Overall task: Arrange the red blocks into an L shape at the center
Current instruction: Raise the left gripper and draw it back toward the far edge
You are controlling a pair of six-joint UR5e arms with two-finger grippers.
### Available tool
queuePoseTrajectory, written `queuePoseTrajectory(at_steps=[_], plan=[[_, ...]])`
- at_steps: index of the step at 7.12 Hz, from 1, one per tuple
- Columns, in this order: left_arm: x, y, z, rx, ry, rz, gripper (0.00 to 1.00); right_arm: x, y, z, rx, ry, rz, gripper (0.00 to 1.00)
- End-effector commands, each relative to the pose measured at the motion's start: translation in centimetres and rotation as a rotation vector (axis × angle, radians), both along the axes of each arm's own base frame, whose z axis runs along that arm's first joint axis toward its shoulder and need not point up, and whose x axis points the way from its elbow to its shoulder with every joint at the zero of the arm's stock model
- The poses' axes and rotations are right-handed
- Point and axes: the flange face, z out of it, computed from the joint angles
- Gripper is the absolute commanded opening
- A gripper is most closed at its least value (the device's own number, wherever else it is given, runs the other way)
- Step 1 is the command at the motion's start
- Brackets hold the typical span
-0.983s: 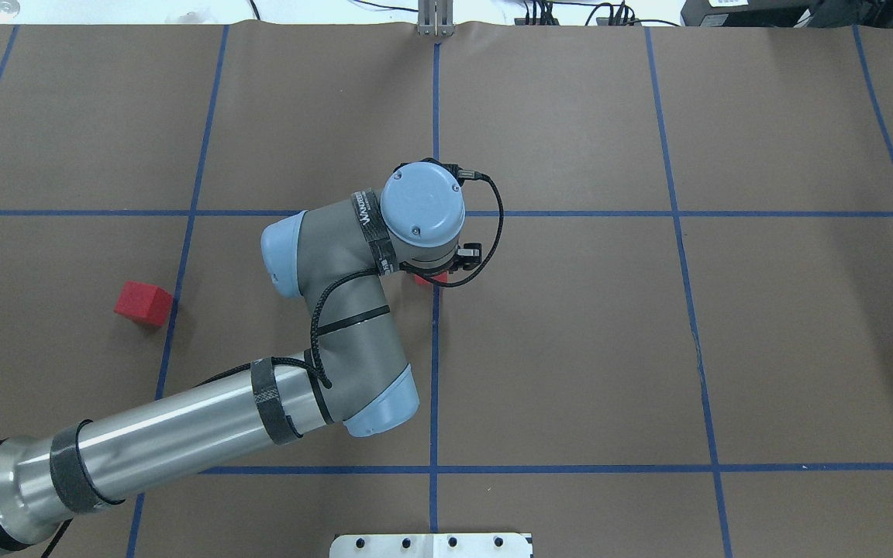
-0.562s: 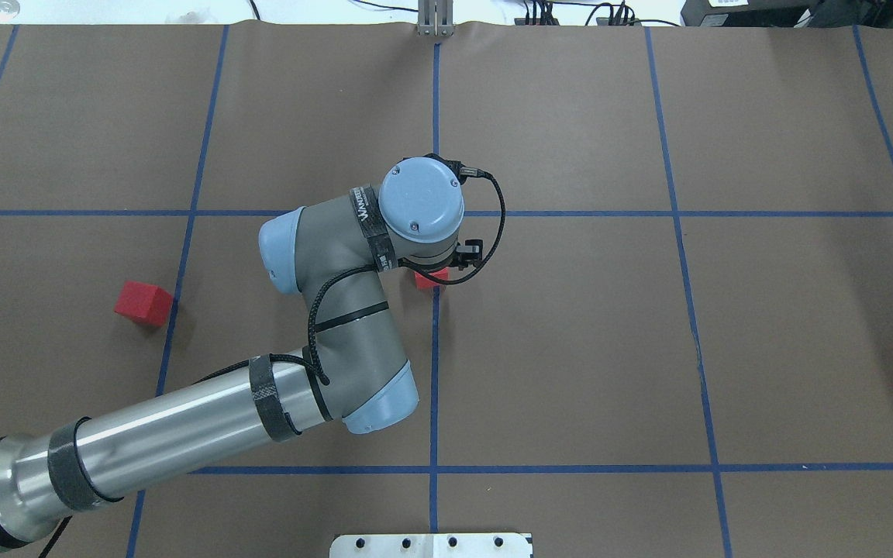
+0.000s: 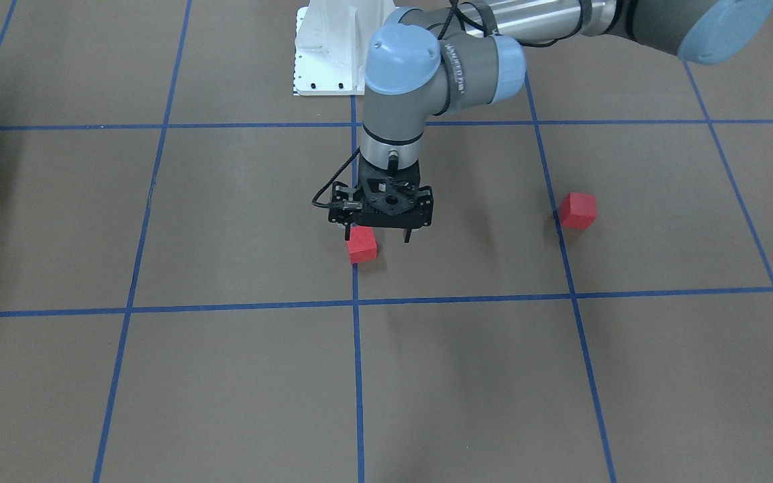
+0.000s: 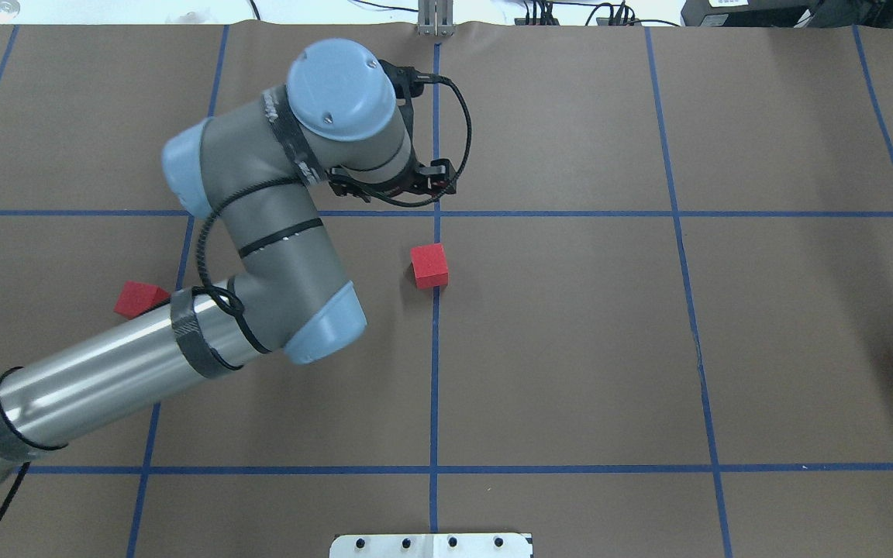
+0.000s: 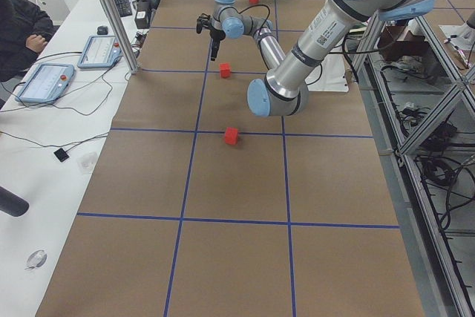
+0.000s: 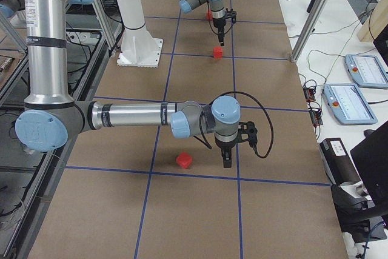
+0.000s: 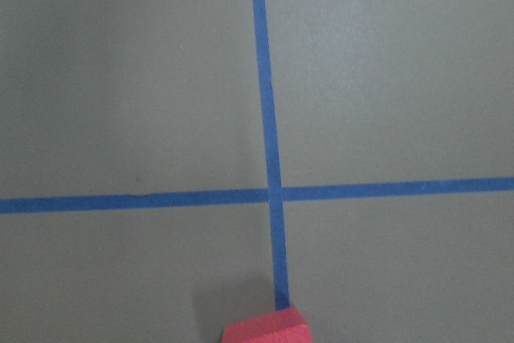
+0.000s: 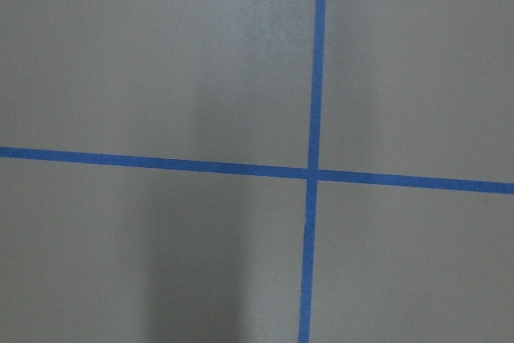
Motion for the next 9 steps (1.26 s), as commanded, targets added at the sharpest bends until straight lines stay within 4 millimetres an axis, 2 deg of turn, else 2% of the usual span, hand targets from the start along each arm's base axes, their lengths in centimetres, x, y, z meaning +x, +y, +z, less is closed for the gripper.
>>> queuePoseTrajectory(at_steps=[1,2,3,6,8,9], plan=[[-10.6,-1.5,3.6,0.03,-0.028,0.037,1.0,-4.1,0.9,-0.3,0.121,-0.034,-0.094,0.99],[-13.2,-1.7,5.5,0.041,-0.037,0.043,1.0,-5.7,3.0,0.7,0.182,-0.053,-0.135,0.99],[-14.6,-2.4,5.6,0.037,-0.03,0.042,1.0,-7.2,5.5,2.3,0.205,-0.059,-0.185,0.99],[-15.2,-2.7,5.6,0.037,-0.03,0.032,1.0,-9.5,8.6,4.2,0.278,-0.056,-0.328,0.99],[-15.2,-2.6,5.6,0.037,-0.028,0.034,1.0,-8.7,11.0,6.2,0.274,-0.043,-0.374,0.99],[-15.1,-2.6,5.6,0.037,-0.028,0.036,1.0,-9.1,11.8,6.9,0.261,-0.04,-0.392,0.99]])
